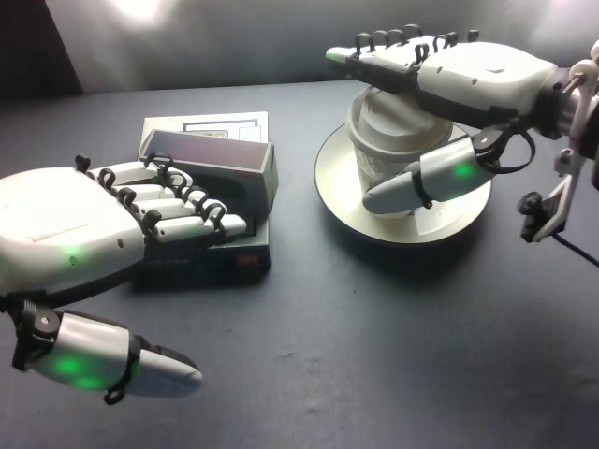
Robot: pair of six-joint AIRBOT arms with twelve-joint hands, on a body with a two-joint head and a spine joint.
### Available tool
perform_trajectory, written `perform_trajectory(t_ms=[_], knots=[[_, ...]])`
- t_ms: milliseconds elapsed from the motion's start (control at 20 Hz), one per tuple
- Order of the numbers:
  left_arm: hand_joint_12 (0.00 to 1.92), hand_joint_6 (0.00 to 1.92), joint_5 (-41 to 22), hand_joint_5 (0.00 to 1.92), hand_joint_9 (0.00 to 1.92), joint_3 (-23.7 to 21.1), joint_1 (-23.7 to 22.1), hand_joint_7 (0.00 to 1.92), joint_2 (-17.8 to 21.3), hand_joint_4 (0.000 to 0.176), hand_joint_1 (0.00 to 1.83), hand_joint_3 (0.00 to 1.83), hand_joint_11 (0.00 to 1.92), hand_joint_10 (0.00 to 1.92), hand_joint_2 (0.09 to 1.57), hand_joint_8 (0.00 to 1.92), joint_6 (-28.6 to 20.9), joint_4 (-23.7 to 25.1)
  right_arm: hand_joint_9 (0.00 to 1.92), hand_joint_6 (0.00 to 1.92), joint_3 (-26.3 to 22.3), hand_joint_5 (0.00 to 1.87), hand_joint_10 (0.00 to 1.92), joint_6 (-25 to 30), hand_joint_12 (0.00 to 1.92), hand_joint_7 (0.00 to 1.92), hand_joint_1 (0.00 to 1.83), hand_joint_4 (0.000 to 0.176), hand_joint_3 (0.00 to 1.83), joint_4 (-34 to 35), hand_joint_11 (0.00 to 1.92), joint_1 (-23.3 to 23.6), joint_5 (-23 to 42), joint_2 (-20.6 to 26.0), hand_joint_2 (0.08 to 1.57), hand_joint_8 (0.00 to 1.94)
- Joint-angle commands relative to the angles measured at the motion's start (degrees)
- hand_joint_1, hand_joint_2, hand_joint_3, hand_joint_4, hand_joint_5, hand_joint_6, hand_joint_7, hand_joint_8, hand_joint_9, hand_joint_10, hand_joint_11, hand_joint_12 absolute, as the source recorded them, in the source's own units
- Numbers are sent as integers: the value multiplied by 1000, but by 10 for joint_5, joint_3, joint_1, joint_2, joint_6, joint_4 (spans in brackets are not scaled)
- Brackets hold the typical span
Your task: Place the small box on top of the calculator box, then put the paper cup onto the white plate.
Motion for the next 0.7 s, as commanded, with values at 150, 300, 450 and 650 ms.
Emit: perform_trajectory(t_ms=[150,300,450,650], knots=[[427,4,-57,155,209,0,-9,210,5,0,236,0,0,5,1014,4,0,-9,70,0,-12,0,4,5,420,53,597,0,1,6,0,11,67,32,851,4],[307,1,-57,118,164,0,-12,168,5,0,205,2,0,2,1024,3,0,-9,77,0,-31,0,3,16,433,59,600,0,2,-3,0,18,67,59,854,1],[387,5,-57,152,199,0,-14,199,5,0,220,0,0,9,1013,8,0,-9,82,1,-48,4,9,72,426,66,593,0,0,-78,0,29,70,94,856,5],[417,4,-56,146,210,0,-14,207,5,0,217,1,0,6,1015,4,0,-9,76,0,-82,0,7,133,427,53,578,0,0,-154,0,34,84,151,842,5]])
